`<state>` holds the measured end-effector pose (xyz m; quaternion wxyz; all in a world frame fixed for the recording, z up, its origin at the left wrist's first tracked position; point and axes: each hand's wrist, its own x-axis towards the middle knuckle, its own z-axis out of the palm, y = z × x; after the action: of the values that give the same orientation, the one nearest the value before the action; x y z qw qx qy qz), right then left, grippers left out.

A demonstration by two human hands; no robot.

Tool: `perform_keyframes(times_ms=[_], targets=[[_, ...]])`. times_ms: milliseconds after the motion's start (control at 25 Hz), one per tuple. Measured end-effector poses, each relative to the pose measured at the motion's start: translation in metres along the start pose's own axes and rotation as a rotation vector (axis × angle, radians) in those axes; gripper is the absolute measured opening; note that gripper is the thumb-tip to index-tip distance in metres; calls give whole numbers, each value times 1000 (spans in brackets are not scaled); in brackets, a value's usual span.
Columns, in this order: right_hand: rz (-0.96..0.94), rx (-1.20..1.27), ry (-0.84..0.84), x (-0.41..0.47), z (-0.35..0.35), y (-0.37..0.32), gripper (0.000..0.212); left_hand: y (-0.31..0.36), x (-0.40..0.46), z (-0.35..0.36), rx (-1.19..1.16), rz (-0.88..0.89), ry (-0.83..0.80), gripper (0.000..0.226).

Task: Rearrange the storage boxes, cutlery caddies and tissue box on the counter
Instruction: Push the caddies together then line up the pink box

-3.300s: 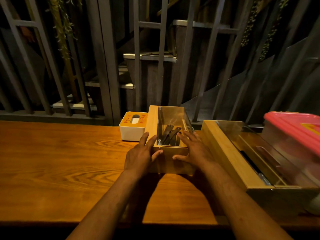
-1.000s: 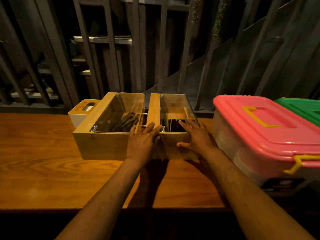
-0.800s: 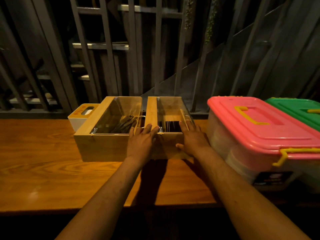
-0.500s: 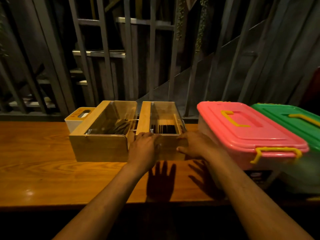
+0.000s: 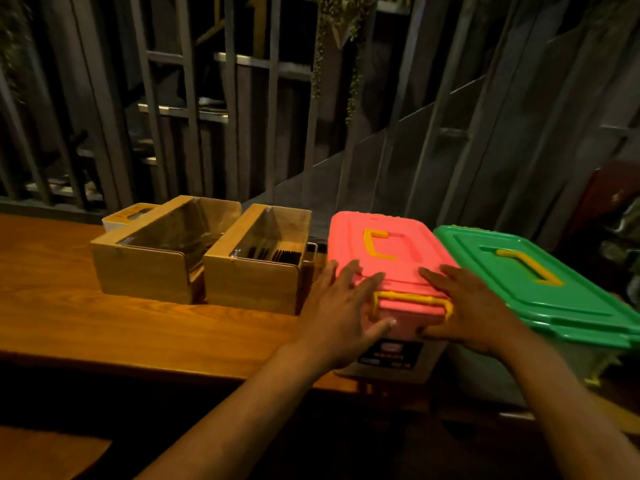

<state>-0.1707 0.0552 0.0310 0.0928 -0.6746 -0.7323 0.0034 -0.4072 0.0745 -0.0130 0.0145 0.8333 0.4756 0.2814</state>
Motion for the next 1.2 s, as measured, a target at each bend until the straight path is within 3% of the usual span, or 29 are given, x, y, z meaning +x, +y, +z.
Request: perform_keyframes(times_ms=[240,1200], targets=[[-124,41,229,19,28,11,92,5,1,7,119,-34,199,51],[-53,-21,236,157,49,-5,89,-79,105,35,144,-102,146,54]])
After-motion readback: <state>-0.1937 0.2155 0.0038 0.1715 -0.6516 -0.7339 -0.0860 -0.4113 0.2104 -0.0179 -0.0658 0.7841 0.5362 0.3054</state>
